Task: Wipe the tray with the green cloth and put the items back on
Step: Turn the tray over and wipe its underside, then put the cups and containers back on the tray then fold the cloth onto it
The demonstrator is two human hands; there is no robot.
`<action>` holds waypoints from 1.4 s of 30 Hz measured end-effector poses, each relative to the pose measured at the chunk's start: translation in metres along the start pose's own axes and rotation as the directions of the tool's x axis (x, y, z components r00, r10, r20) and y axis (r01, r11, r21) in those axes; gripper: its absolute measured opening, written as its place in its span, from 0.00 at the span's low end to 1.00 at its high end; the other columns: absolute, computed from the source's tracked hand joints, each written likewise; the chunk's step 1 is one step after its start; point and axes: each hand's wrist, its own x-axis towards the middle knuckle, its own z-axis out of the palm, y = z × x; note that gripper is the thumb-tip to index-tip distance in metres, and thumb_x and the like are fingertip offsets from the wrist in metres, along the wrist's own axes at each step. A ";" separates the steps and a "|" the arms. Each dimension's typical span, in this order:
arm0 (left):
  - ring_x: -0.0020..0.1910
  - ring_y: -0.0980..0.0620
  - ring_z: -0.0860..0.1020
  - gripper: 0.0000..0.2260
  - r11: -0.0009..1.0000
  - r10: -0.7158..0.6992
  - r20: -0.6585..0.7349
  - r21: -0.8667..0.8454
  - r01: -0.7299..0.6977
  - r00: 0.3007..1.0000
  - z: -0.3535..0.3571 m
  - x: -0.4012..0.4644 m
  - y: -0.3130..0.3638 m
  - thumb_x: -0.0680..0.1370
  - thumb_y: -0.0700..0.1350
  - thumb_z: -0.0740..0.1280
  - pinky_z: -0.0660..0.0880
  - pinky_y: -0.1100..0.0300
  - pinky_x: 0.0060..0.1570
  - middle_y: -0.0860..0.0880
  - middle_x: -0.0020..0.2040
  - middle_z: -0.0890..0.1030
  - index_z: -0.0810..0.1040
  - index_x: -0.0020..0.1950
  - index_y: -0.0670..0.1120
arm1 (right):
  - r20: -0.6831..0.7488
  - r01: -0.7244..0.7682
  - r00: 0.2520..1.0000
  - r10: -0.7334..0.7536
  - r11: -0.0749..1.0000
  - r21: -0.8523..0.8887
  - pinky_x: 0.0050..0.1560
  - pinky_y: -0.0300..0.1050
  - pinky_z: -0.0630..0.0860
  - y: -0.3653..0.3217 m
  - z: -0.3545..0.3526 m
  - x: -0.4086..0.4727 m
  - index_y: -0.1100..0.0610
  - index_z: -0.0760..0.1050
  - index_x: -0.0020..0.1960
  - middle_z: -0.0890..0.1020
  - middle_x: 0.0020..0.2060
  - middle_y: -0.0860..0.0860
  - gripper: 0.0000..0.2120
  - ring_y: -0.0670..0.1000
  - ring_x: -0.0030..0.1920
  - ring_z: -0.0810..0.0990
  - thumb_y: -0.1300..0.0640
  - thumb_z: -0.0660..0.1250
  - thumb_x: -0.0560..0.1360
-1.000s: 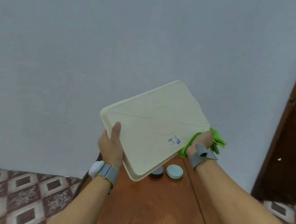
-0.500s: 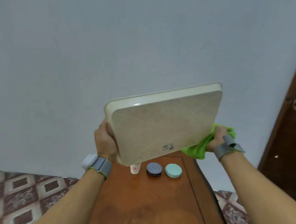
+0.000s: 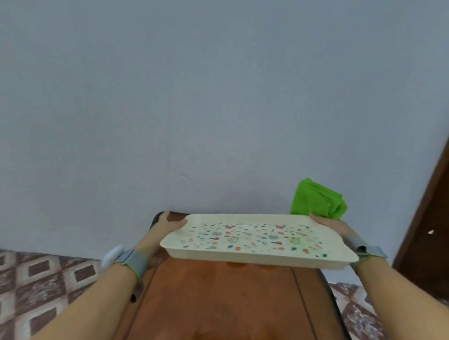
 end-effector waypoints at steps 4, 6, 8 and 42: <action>0.51 0.41 0.84 0.29 0.978 -0.208 0.138 0.027 0.206 0.968 -0.018 0.022 -0.030 0.82 0.35 0.63 0.84 0.53 0.39 0.35 0.72 0.70 0.55 0.80 0.39 | 0.001 0.033 0.999 -0.033 0.979 -0.202 0.42 0.45 0.79 0.025 0.002 0.006 0.60 0.77 0.55 0.82 0.49 0.54 0.09 0.52 0.45 0.81 0.57 0.70 0.77; 0.57 0.37 0.82 0.27 0.966 -0.257 0.086 0.054 0.253 0.962 -0.022 0.030 -0.046 0.82 0.33 0.61 0.83 0.46 0.46 0.39 0.70 0.74 0.59 0.80 0.43 | -0.010 0.019 1.000 -0.022 0.983 -0.181 0.58 0.56 0.78 0.046 0.001 0.021 0.60 0.77 0.61 0.83 0.55 0.56 0.17 0.57 0.53 0.82 0.56 0.72 0.75; 0.58 0.36 0.81 0.26 0.959 -0.270 0.006 0.091 0.268 0.963 -0.026 0.037 -0.065 0.82 0.32 0.60 0.81 0.43 0.50 0.42 0.67 0.75 0.63 0.78 0.49 | -0.035 0.015 0.999 -0.018 0.997 -0.076 0.67 0.62 0.72 0.065 0.002 0.030 0.61 0.77 0.64 0.82 0.60 0.59 0.17 0.60 0.57 0.82 0.59 0.71 0.76; 0.65 0.54 0.74 0.42 0.868 -0.116 0.252 0.496 -0.025 0.961 0.074 0.061 -0.151 0.70 0.64 0.73 0.74 0.55 0.62 0.55 0.72 0.70 0.59 0.79 0.54 | 0.020 0.141 0.989 -0.145 0.981 0.134 0.55 0.54 0.82 0.097 0.048 0.059 0.62 0.78 0.64 0.85 0.56 0.58 0.19 0.58 0.54 0.85 0.64 0.73 0.73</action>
